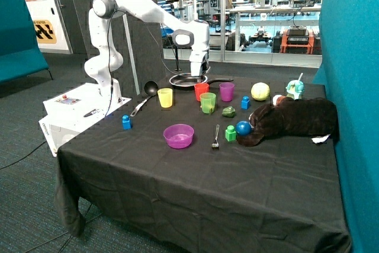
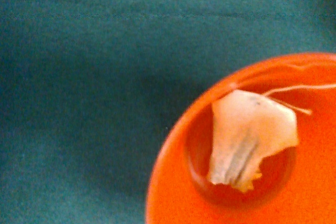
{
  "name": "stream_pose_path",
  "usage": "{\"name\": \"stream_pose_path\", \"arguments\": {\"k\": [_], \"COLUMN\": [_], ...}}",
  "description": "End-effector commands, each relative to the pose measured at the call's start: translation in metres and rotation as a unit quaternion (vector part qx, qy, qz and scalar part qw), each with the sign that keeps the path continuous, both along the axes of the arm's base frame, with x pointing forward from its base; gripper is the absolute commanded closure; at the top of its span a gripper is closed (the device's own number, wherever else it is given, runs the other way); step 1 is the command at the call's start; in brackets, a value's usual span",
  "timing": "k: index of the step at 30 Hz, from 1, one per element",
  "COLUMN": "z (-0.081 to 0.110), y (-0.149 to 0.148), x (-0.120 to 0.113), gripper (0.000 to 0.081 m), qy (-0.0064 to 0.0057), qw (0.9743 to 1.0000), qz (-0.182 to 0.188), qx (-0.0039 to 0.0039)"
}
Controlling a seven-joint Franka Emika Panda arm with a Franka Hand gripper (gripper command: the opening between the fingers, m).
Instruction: Prepare two cups of tea
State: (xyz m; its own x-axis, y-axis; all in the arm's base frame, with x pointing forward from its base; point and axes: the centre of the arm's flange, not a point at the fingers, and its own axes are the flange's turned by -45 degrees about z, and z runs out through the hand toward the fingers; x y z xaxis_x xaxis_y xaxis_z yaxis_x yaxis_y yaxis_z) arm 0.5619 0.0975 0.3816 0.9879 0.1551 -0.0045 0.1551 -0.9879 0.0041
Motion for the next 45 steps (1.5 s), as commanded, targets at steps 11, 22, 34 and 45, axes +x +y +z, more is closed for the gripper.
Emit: {"name": "stream_pose_path", "arguments": {"k": [11, 22, 34, 45], "z": [0.024, 0.031, 0.026, 0.021], "y": [-0.032, -0.047, -0.061, -0.065], "x": [-0.013, -0.023, -0.028, -0.013], "gripper": [0.0301, 0.0317, 0.0312, 0.0326], "qy": [-0.0019, -0.002, -0.002, -0.002], "qw": [0.9998, 0.9997, 0.9996, 0.9998], "qz": [-0.018, -0.022, -0.027, -0.02], "qx": [0.00232, 0.00231, 0.0023, 0.00232]}}
